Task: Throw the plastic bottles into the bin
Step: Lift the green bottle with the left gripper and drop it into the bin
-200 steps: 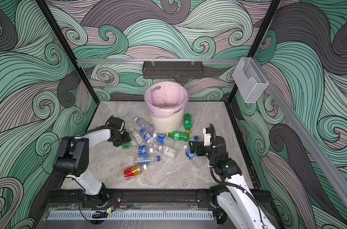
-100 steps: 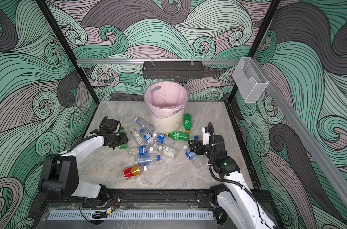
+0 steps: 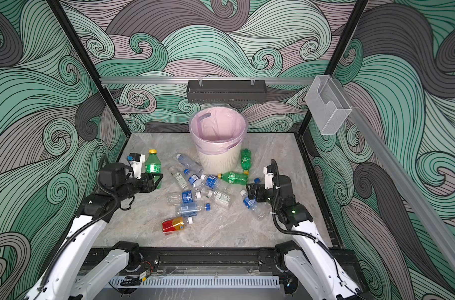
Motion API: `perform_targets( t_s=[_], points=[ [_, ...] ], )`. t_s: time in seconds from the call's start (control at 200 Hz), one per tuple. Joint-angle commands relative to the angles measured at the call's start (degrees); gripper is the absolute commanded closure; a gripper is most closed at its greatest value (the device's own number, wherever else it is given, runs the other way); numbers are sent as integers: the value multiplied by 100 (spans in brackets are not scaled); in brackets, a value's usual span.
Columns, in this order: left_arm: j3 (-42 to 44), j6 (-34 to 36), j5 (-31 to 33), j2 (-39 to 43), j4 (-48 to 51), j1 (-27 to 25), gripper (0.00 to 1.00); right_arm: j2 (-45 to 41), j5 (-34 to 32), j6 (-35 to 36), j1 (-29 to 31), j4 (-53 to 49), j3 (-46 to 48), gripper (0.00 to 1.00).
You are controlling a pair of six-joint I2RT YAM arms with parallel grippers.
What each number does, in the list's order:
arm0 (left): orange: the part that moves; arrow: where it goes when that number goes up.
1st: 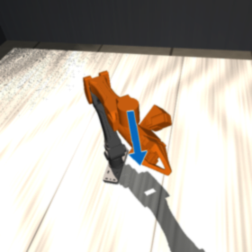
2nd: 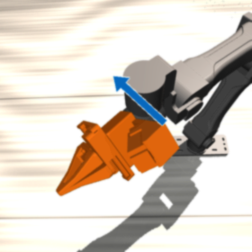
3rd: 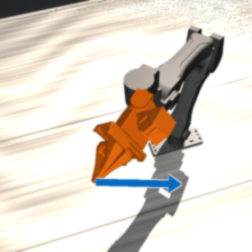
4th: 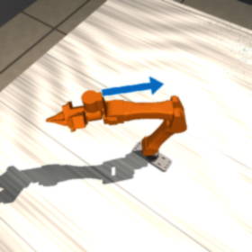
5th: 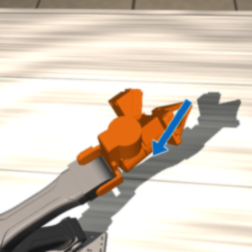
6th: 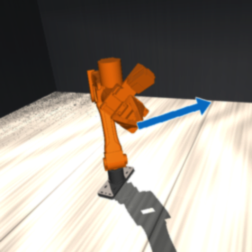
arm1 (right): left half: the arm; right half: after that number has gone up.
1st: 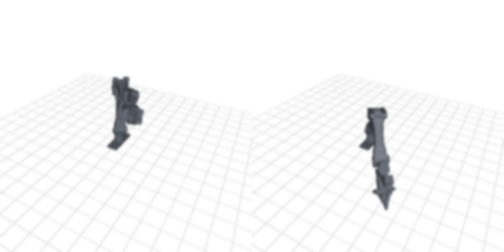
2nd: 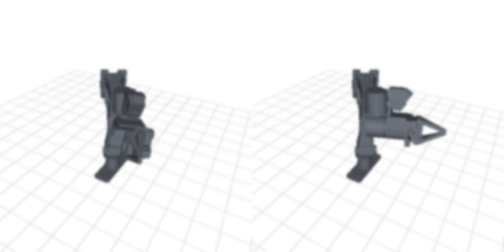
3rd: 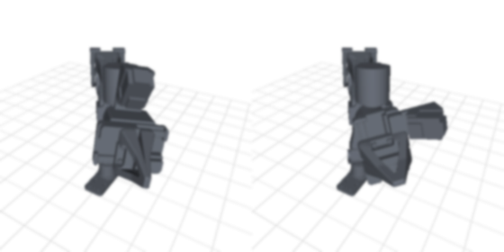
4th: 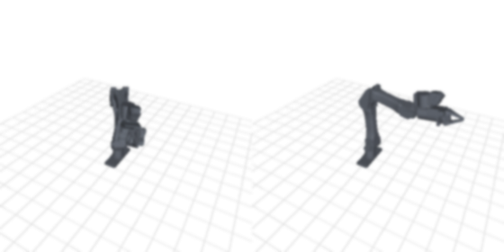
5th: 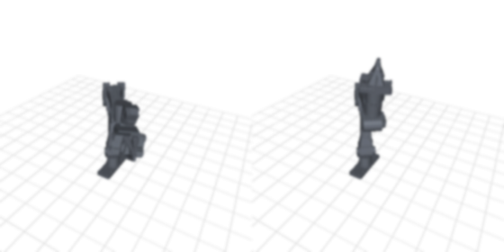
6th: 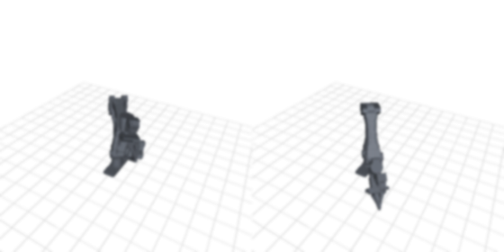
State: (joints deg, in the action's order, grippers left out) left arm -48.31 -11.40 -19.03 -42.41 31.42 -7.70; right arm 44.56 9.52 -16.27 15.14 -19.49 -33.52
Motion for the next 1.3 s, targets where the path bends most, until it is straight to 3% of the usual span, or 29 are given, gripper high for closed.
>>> perform_targets(
  t_s=[0.0, 0.095, 0.25, 0.31, 0.43, 0.53, 0.57, 0.626, 0.676, 0.796, 1.116, 1.296],
  points=[
    [88, 43, -959, 472, -555, -34, 46, 16, 88, 83, -18, 77, -172, 1],
    [-166, -241, -1343, 343, -950, -38, 46, 78, 100, 96, -19, 127, -204, 1],
    [-1248, -284, -1694, -866, -1247, -203, 49, 150, 128, 99, -11, 102, -270, 1],
    [-1977, -284, -1674, -1630, -1379, -344, 49, 120, 89, 89, -11, 127, -255, 1],
    [-4296, -261, -1575, -3649, -965, -678, 50, 64, -81, 30, -11, 49, -252, 1],
    [-6255, -437, -1603, -5370, -383, -807, 11, 30, -238, -26, -11, -82, -310, 1],
    [-6904, -473, -1621, -5817, -59, -845, 2, 29, -274, -21, -11, -313, -362, 1],
    [-7311, -453, -1596, -6061, 206, -909, 1, 24, -316, -1, -12, -518, -439, 1],
    [-7134, -427, -1467, -5927, 136, -948, 1, 20, -401, 11, -13, -729, -508, 1],
    [-5793, -419, -887, -4957, -410, -910, 1, 71, -539, -20, -13, -897, -582, 1],
    [-3315, -111, 609, -2678, 461, -680, 1, 1188, -763, -379, -57, -1368, -869, 5],
    [-2059, -164, 1045, -1709, 494, -645, 1, 1835, -811, -510, -111, -1483, -970, 10]
  ],
)
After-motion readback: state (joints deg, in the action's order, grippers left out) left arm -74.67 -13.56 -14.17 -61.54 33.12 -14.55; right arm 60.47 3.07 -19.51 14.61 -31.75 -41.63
